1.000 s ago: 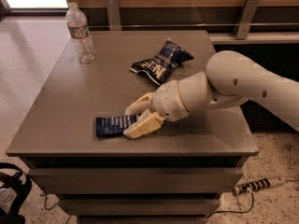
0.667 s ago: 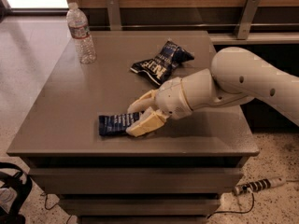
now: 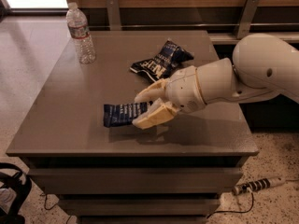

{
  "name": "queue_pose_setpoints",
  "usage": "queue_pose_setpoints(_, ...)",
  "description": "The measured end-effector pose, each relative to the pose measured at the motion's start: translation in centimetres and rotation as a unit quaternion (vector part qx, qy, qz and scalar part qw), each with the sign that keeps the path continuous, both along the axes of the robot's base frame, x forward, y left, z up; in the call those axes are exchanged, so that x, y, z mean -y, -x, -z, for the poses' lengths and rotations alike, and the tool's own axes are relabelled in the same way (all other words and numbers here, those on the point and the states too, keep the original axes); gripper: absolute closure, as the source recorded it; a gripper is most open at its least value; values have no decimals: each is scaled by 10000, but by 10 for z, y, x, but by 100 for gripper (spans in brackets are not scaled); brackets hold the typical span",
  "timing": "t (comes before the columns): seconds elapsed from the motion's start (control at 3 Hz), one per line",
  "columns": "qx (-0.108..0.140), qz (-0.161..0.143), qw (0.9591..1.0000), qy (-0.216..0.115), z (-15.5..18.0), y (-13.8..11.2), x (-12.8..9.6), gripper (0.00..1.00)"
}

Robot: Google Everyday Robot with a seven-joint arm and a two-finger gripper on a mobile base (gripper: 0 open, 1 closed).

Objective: Pick rxbar blueberry

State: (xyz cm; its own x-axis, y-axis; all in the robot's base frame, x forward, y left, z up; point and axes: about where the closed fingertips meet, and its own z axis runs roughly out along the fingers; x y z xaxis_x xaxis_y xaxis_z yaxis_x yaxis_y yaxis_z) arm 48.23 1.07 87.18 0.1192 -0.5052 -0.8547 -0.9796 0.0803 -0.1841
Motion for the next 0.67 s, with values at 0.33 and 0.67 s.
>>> queue_pose_setpoints(0.33, 167, 6, 9999, -8, -18, -3, 3, 100)
queue_pose_setpoints(0.67, 316, -48, 9995, -30, -35, -11, 5, 100)
